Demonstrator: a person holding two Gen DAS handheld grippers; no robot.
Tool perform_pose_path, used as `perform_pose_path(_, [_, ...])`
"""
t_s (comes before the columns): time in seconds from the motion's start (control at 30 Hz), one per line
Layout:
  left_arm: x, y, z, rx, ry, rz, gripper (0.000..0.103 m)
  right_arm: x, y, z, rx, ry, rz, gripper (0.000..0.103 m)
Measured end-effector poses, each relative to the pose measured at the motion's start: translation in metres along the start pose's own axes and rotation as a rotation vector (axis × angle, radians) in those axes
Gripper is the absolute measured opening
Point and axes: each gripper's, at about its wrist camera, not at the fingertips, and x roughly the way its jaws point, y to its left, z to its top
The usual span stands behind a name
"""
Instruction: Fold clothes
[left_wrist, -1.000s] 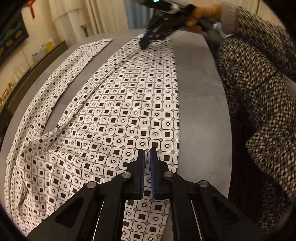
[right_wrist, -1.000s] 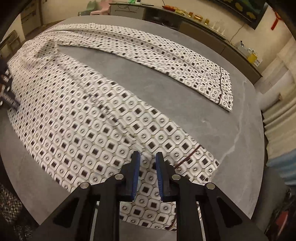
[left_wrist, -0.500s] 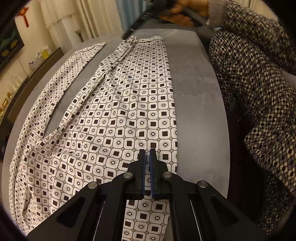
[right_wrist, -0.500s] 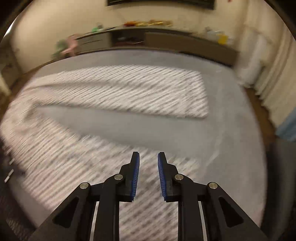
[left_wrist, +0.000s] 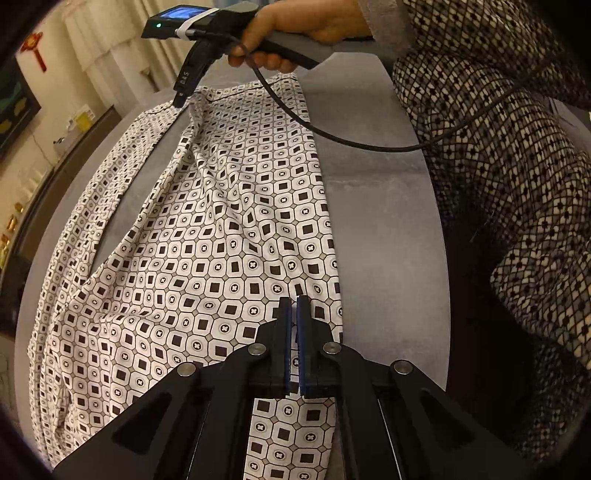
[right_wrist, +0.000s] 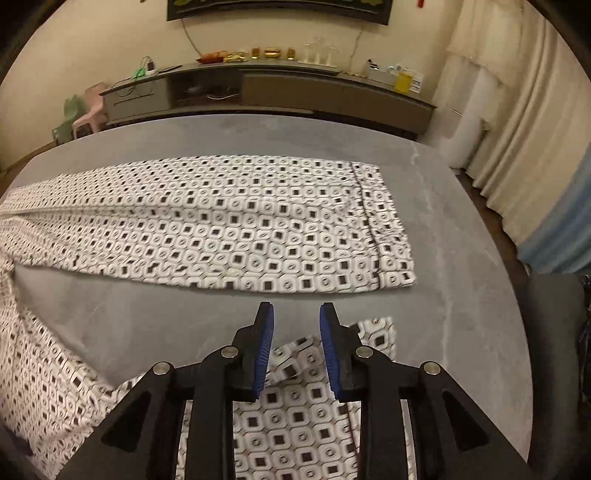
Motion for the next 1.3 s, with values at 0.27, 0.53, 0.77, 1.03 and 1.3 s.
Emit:
perform_pose_path(0.27, [-0.04,0.088,-0.022,-0.265,-0.055,0.15,0.02,-0.042,-0.038,-0.045,0.092,-0.02,0.09,0.028])
perform_pose_path(0.53, [-0.007,0.129,-0.027,-0.426,-0.002,0.308,0.023,-0.004,0.022,-0.052,-0.131,0.07,0.125,0.028])
perform_pose_path(0.77, [-0.024,0.149,-0.052,-0.669,-0.007,0.339,0.059,0.038,0.03,0.003,-0.046,0.052,0.01,0.038])
perform_pose_path(1.03, [-0.045,0.142,-0.043,-0.571,0.003,0.369,0.058,0.012,-0.023,0.0,0.086,0.014,-0.018,0.039])
perform_pose_path(1.3, [-0.089,0.153,-0.085,-0.63,0.075,0.418,0.058,-0.01,-0.039,-0.069,0.023,0.105,0.033,0.044])
